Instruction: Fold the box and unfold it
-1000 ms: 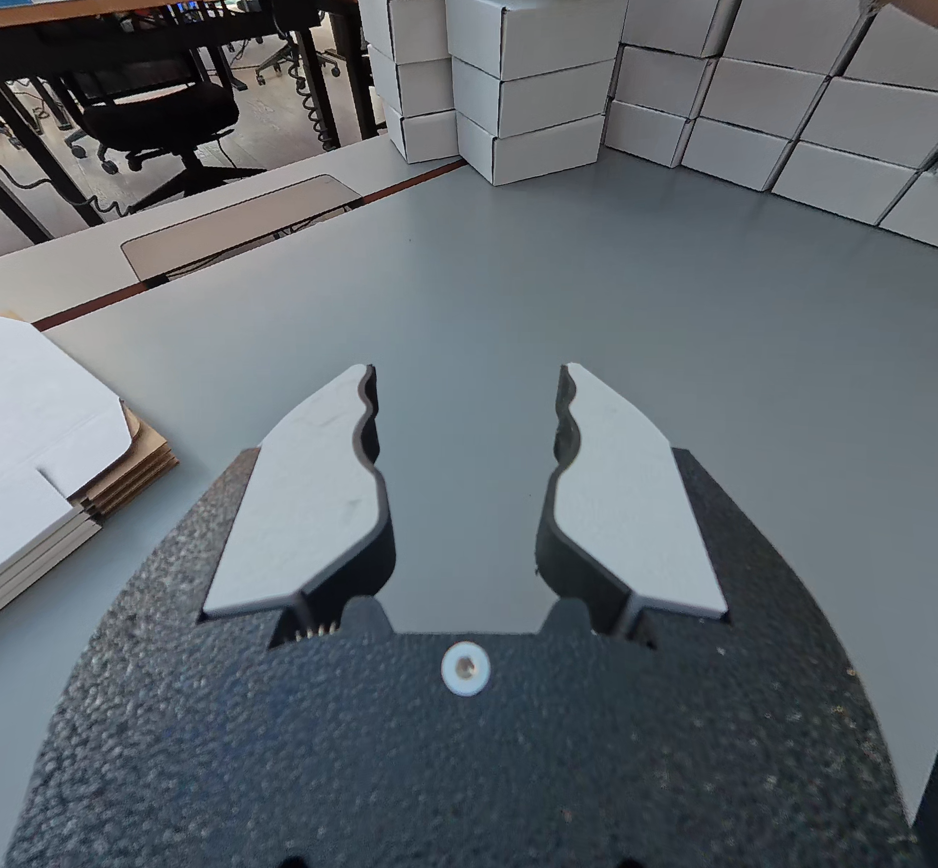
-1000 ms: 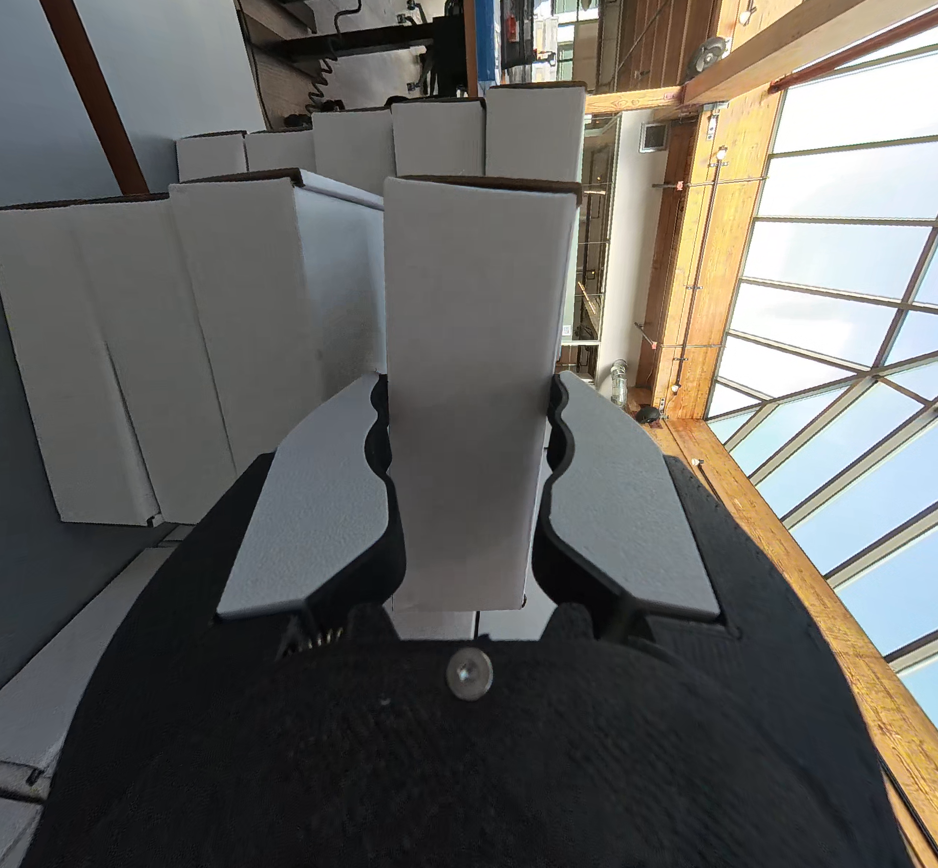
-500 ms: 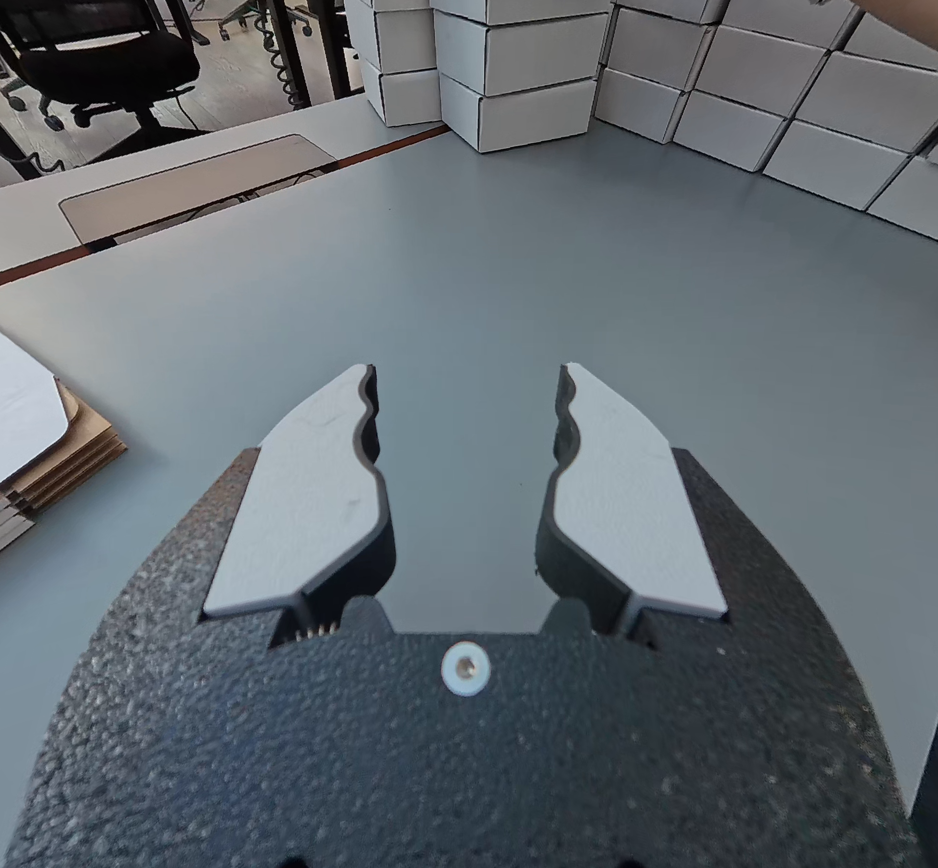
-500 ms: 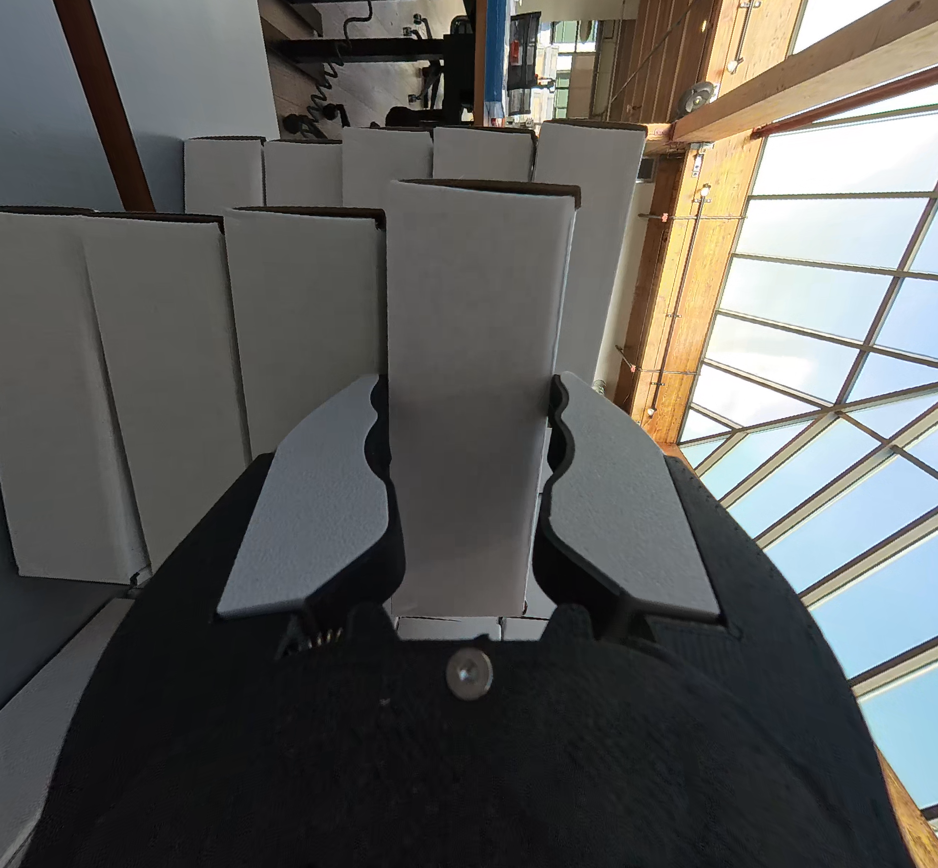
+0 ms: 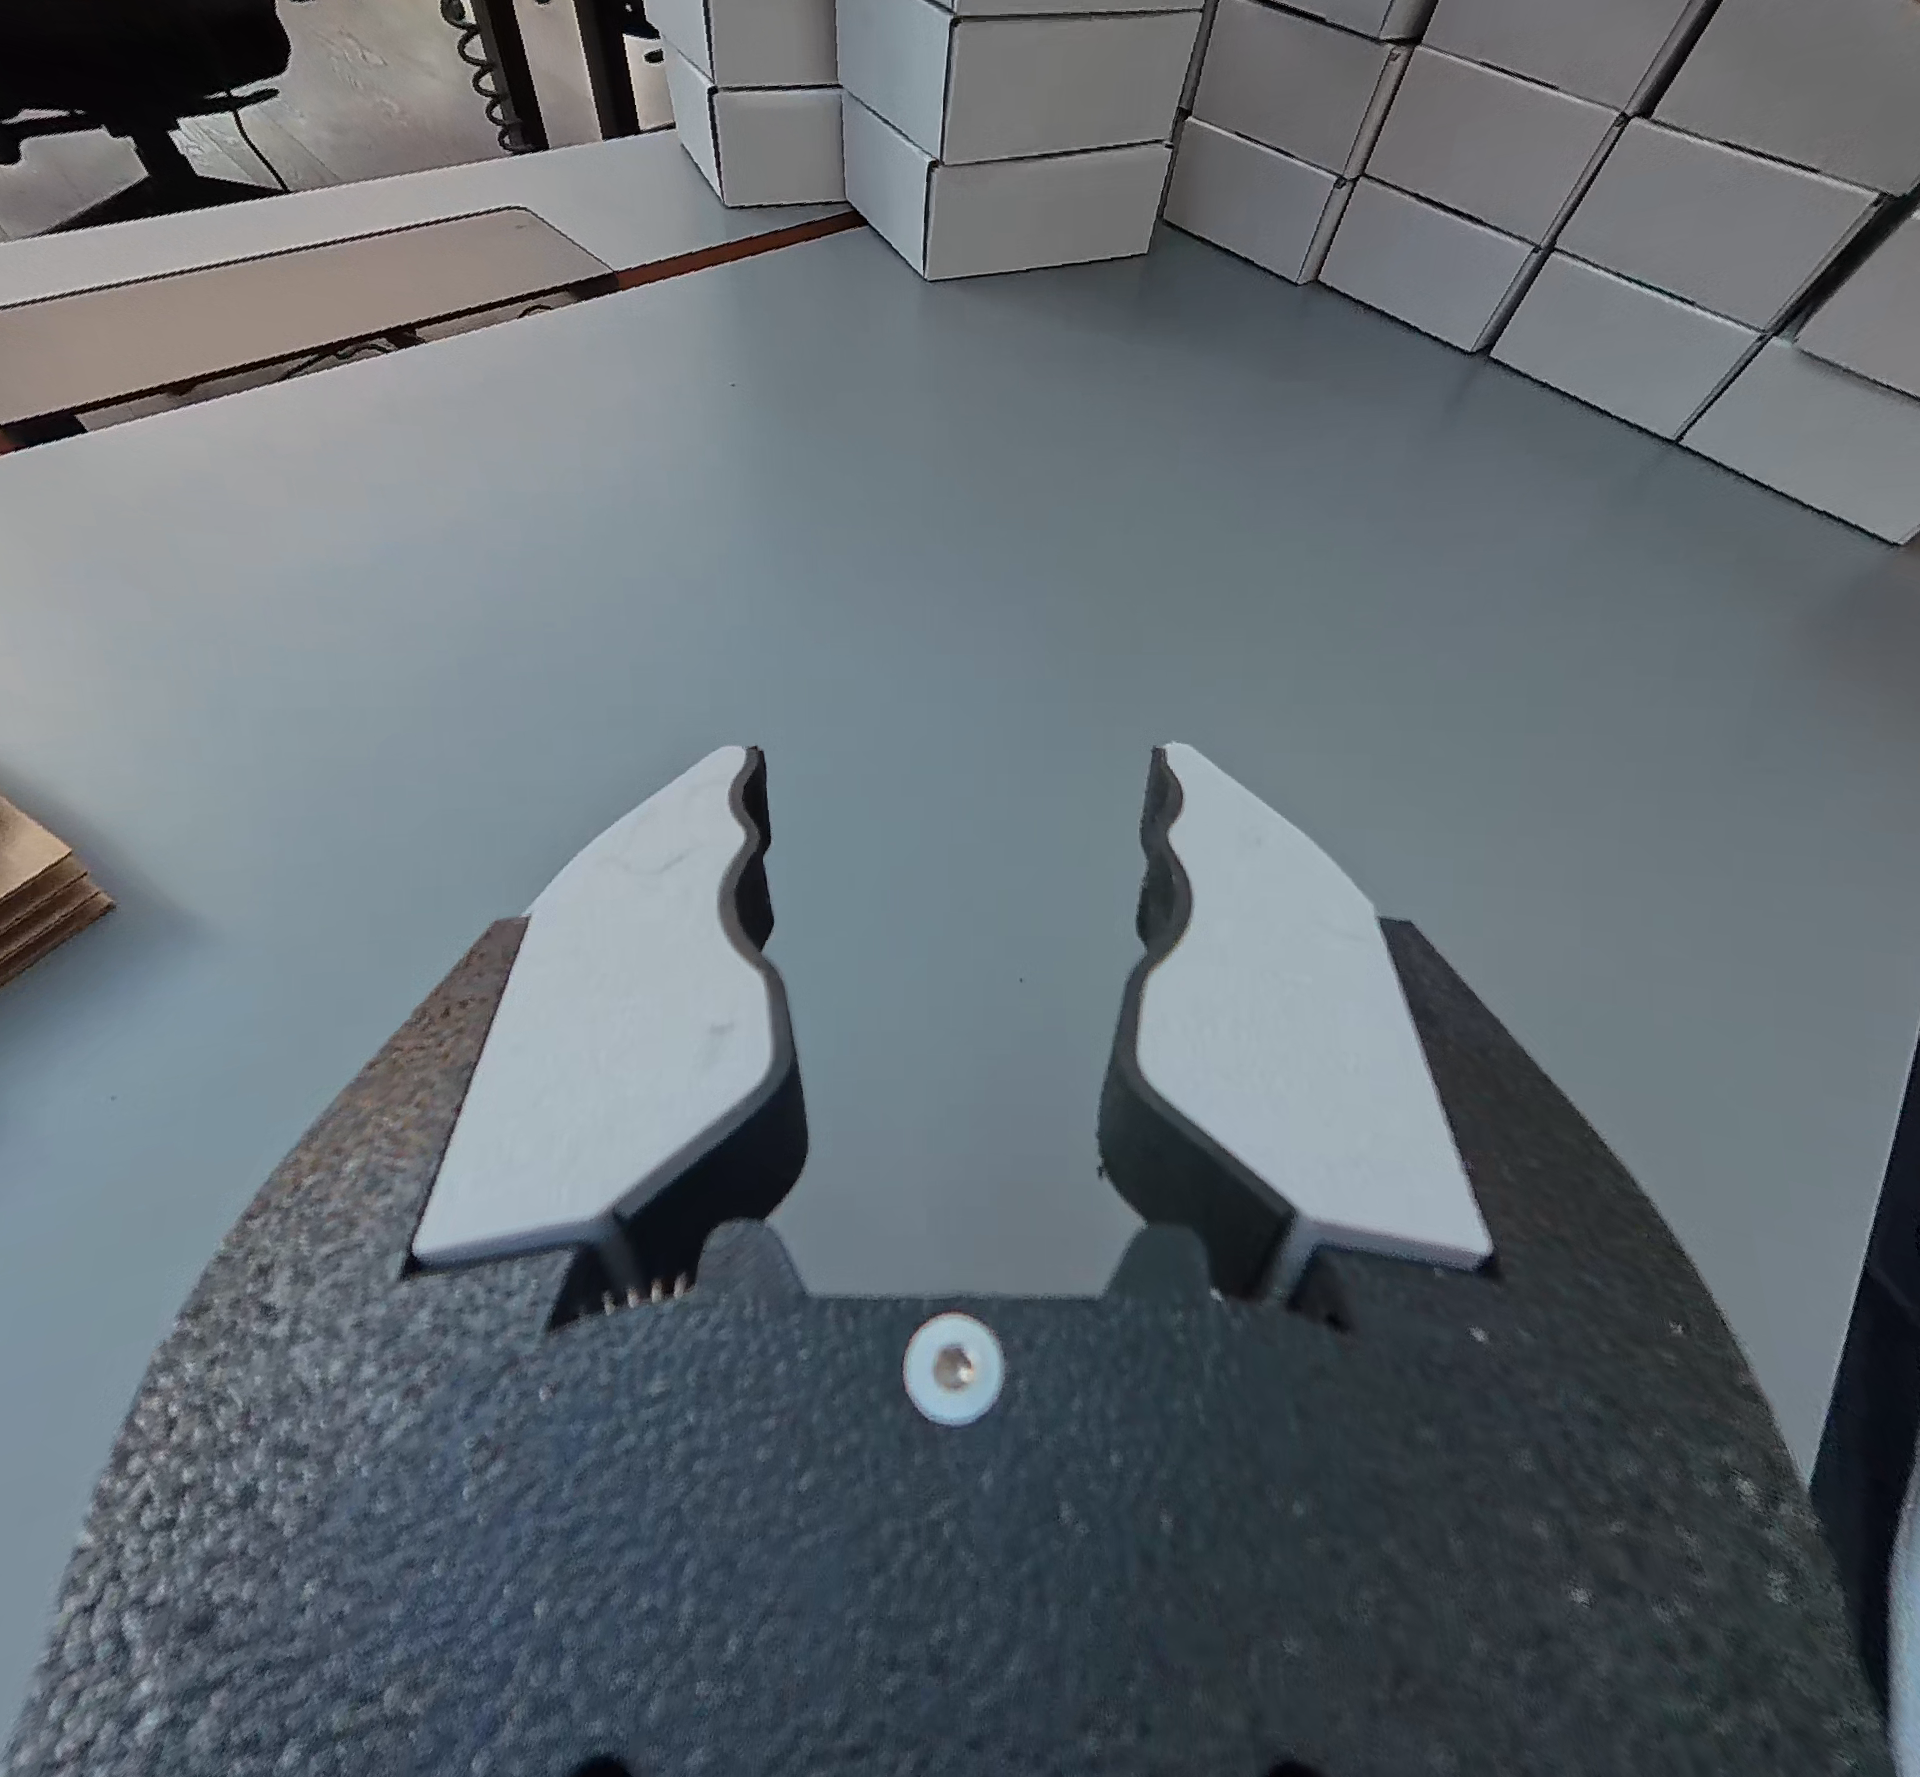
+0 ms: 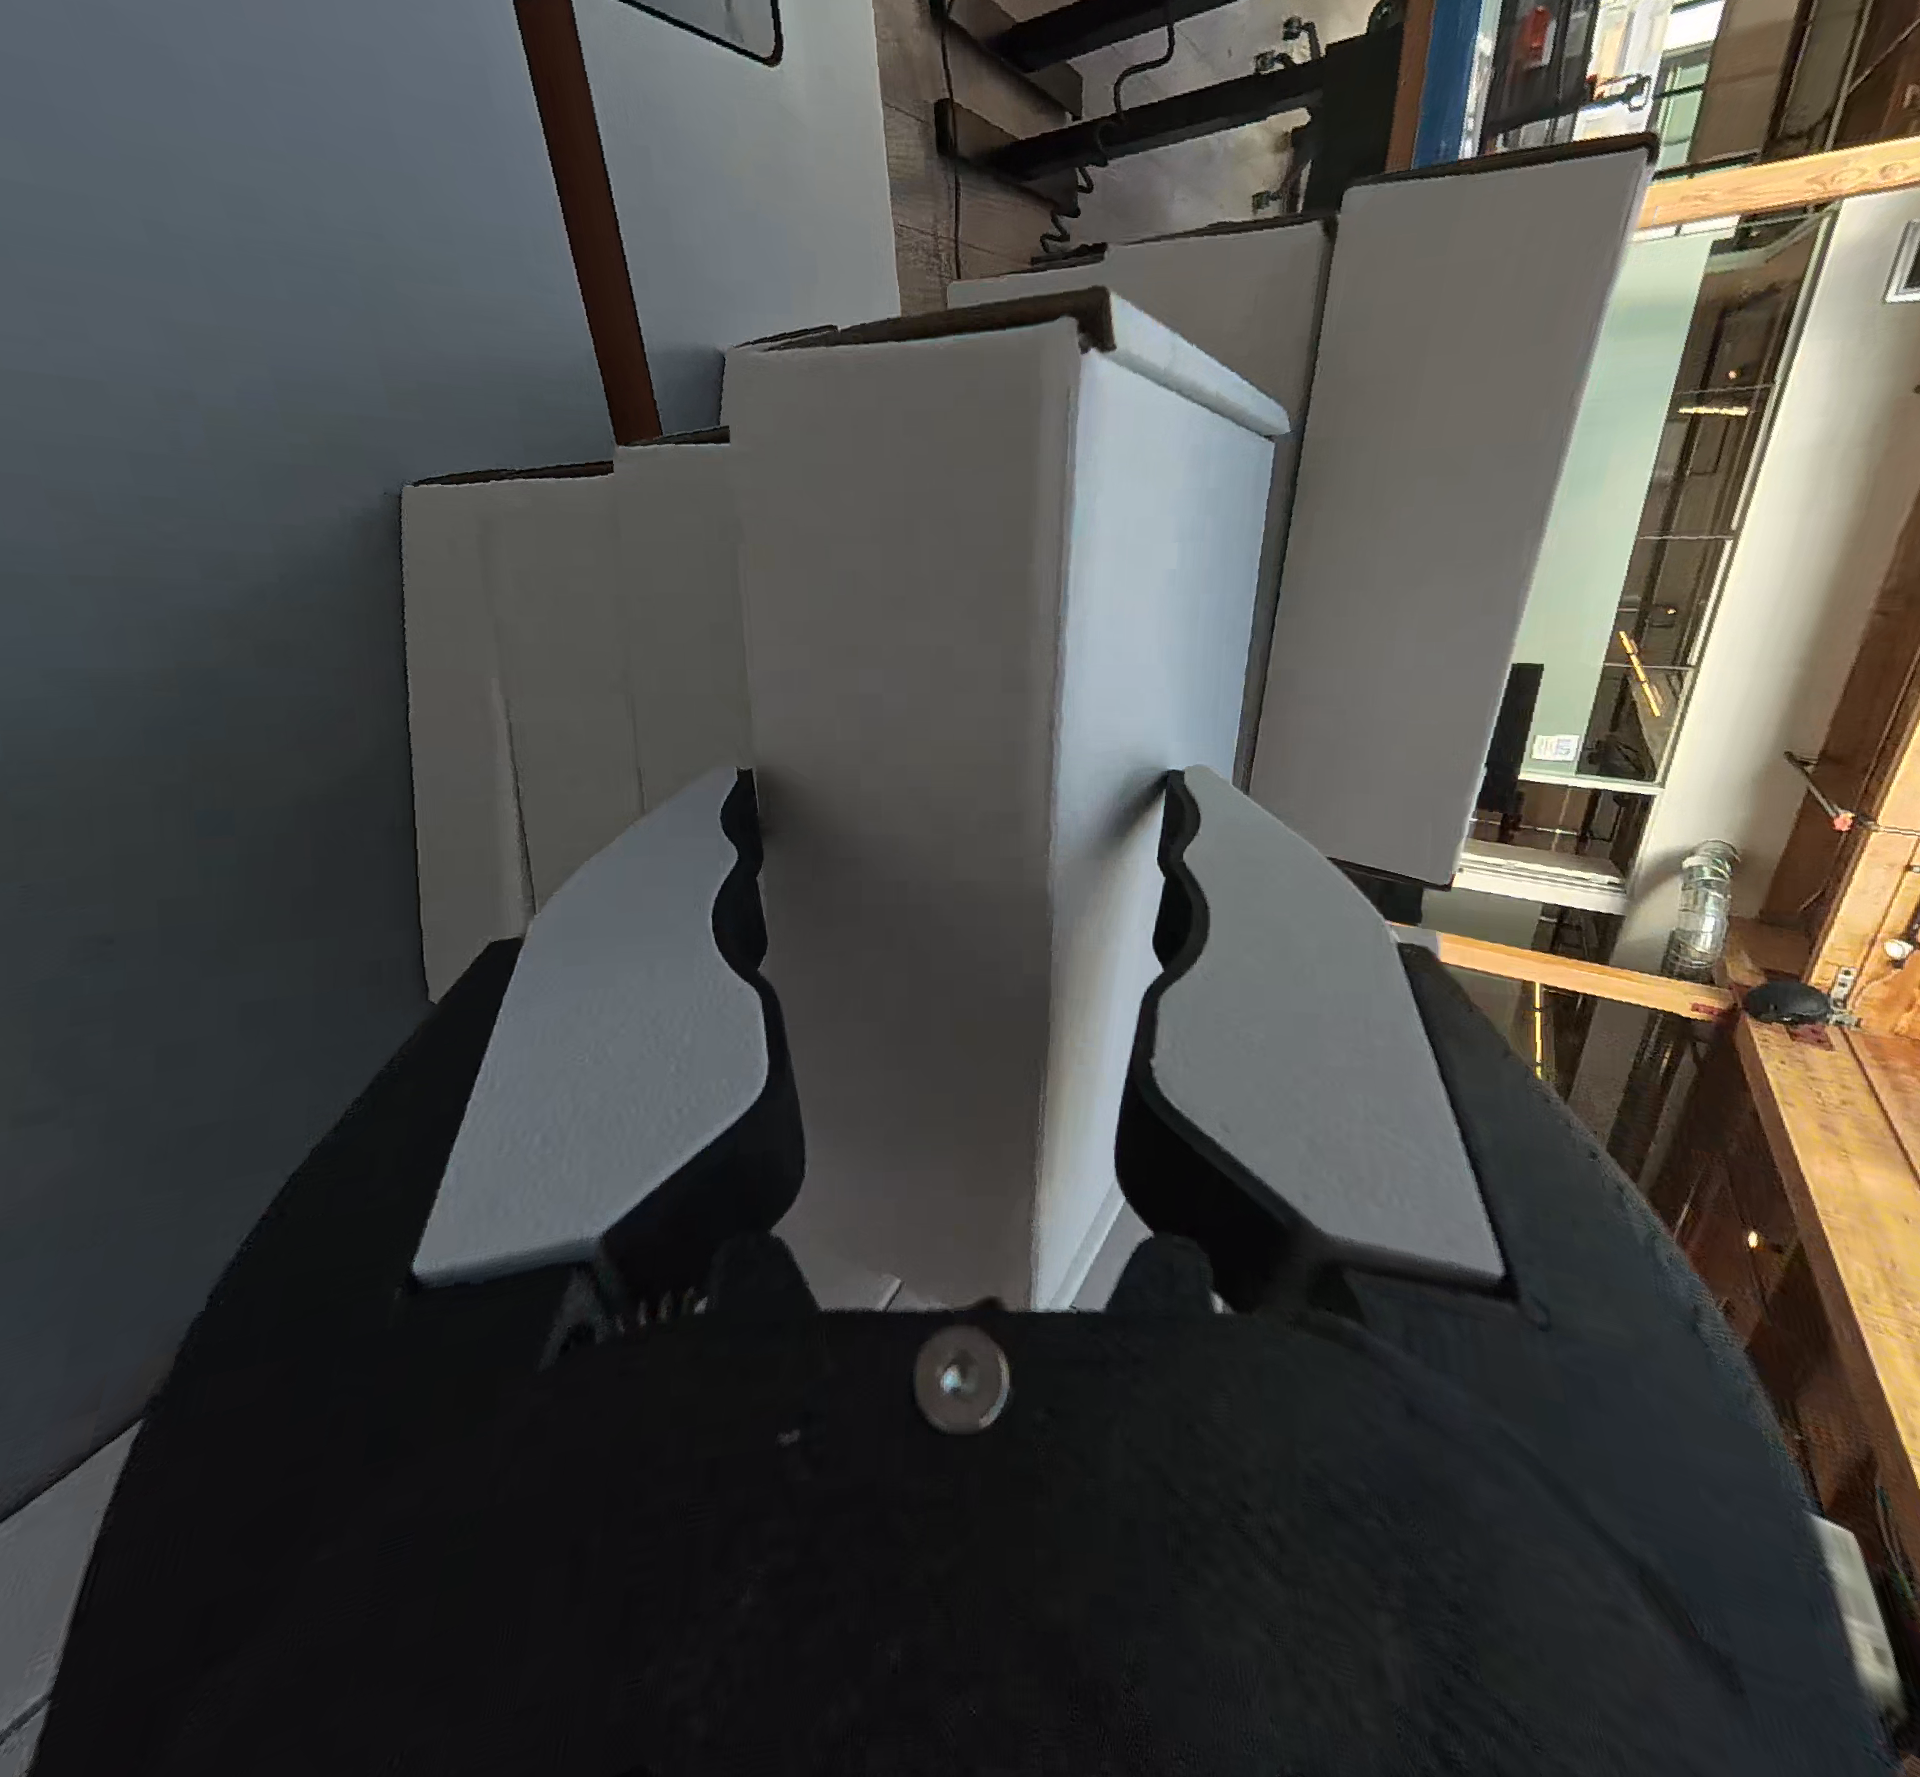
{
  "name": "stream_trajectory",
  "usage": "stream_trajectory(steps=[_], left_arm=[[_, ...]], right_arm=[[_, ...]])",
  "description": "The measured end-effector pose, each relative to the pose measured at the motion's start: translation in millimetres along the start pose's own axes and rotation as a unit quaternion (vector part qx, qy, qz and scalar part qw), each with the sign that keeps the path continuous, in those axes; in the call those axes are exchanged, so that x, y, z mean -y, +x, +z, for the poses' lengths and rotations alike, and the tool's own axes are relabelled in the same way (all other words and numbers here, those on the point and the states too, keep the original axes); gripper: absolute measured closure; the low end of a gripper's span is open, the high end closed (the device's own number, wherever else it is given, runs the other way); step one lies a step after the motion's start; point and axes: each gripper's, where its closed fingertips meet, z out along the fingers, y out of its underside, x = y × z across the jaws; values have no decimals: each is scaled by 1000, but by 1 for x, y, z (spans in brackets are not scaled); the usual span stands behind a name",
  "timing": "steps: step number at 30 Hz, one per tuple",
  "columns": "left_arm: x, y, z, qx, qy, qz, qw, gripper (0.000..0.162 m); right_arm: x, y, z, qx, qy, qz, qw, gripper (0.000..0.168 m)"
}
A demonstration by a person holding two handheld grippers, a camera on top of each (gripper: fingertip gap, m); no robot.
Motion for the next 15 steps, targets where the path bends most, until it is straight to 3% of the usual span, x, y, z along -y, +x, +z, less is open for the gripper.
stream_trajectory(steps=[7, 11, 15], left_arm=[[6, -18, -14, 41, 15, 12, 999, 91], [15, -68, -45, 118, 2, 68, 991, 88], [16, -139, -66, 156, -84, 157, 972, 82]], right_arm=[[0, 3, 2, 17, -11, 44, 999, 87], [6, 2, -15, 1, 14, 54, 998, 74], [-1, -6, -14, 18, 5, 66, 998, 72]])
